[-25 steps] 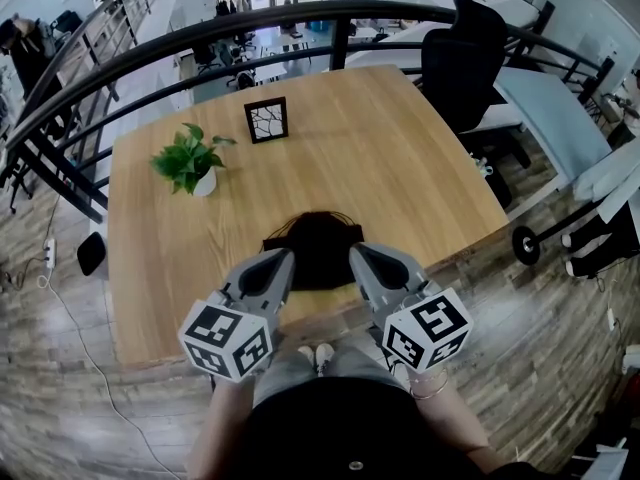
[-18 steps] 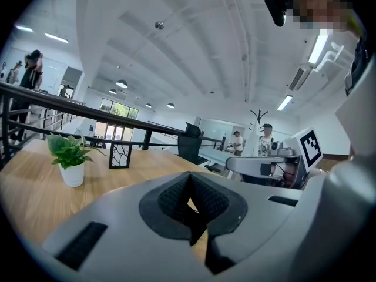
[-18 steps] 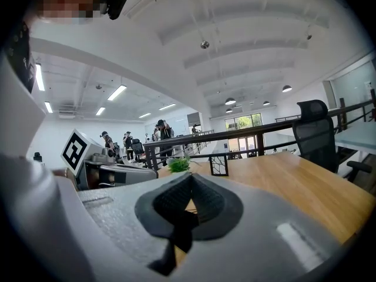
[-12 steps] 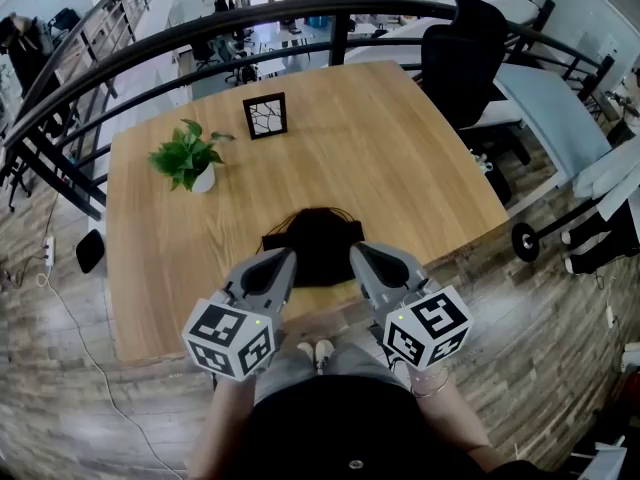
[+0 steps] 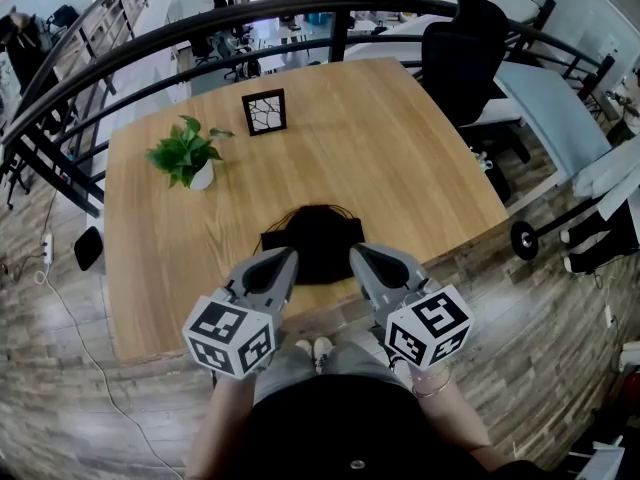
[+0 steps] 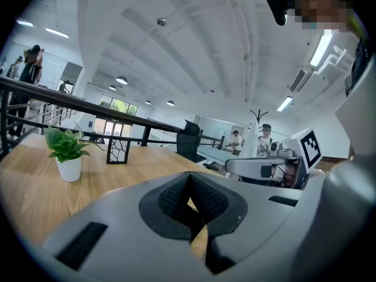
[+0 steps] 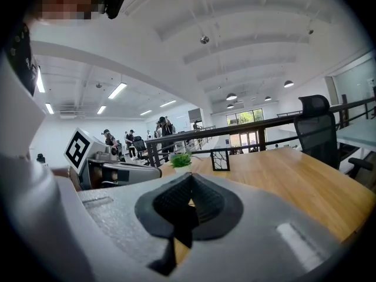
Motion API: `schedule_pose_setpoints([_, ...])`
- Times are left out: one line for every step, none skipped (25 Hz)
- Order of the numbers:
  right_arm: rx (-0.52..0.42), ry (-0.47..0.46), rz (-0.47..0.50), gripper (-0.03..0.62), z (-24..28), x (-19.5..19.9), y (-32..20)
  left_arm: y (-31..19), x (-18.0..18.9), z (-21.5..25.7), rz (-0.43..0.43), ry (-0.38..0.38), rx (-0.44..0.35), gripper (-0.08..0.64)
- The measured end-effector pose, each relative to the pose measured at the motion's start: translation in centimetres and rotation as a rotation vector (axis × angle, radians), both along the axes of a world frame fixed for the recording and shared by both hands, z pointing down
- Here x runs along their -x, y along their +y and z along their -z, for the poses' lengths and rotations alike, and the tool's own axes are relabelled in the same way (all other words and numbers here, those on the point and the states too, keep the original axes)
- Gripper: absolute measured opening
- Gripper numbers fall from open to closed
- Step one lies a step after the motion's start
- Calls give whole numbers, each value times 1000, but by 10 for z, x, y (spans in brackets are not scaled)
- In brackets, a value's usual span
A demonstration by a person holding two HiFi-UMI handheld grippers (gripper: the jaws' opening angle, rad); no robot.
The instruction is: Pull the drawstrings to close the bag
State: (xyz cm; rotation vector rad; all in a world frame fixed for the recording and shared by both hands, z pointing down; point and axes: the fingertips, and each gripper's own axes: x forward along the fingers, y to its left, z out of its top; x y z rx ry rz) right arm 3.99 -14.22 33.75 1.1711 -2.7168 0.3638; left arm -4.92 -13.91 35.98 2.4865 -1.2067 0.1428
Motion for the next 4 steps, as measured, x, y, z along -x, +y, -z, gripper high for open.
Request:
schedule_pose_setpoints([0, 1, 1, -3, 0, 0, -1, 0, 0, 0, -1, 1, 0, 14])
schedule_pose_setpoints([1, 3, 1, -2, 0, 0, -1, 0, 0, 0, -1, 1, 0, 14])
schedule_pose_setpoints([2, 4, 1, -2, 0, 0, -2, -1, 0, 0, -2, 1, 0, 14])
schedule_pose_setpoints([3, 5, 0, -2, 1, 0, -2, -1, 0, 0, -2, 1, 1, 14])
